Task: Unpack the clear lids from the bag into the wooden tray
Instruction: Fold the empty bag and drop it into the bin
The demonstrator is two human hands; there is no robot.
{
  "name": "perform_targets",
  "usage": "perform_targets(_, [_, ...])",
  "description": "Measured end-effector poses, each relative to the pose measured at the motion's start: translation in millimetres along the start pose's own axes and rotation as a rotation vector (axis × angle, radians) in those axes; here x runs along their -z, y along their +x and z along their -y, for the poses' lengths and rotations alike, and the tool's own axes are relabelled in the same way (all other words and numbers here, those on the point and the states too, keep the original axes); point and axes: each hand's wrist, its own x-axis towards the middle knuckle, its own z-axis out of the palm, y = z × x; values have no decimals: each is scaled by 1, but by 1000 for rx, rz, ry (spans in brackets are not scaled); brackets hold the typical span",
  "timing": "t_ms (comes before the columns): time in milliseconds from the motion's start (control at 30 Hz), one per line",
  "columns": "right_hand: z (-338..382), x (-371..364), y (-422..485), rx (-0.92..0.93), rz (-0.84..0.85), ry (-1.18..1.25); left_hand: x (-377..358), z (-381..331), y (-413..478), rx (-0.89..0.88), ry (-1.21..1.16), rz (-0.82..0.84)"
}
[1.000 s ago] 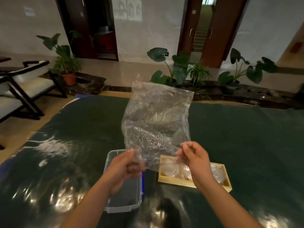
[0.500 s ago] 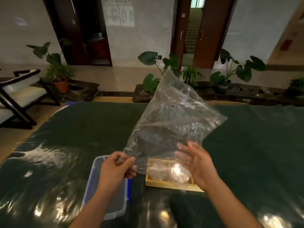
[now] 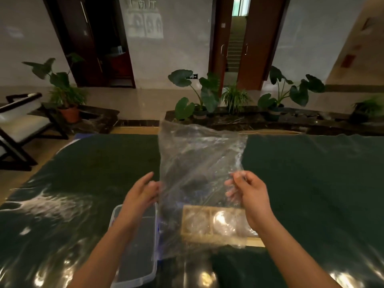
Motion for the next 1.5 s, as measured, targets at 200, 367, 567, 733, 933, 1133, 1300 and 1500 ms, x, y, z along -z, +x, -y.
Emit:
perform_targets(200, [10,3,-3,-98,286,16,-27,-16,7,-18,-62,-56])
perform_targets(367, [23,-1,6,55,131,-169,-21,-8,2,73,-209,-38])
perform_targets(567, [19,20,8,16,28,-16,7,0,-3,57,-290,-87])
perform_targets(733, [16,17,1,118,211,-273,7,-44,0,-230,12,-197])
perform_targets(933, [20,-18,-8,141,451,-378,-65,-92,21,-129,789,221])
perform_targets(1133, [22,-10,-14,70,455,-354,-60,-81,28,-171,585,94])
perform_targets(1300, [18,-4,-18,0,388,-210,-65,-68,27,-374,470,-73])
perform_targets(1500, [26,12,-11,-74,232,10,-1,-36,12,-316,298,-311])
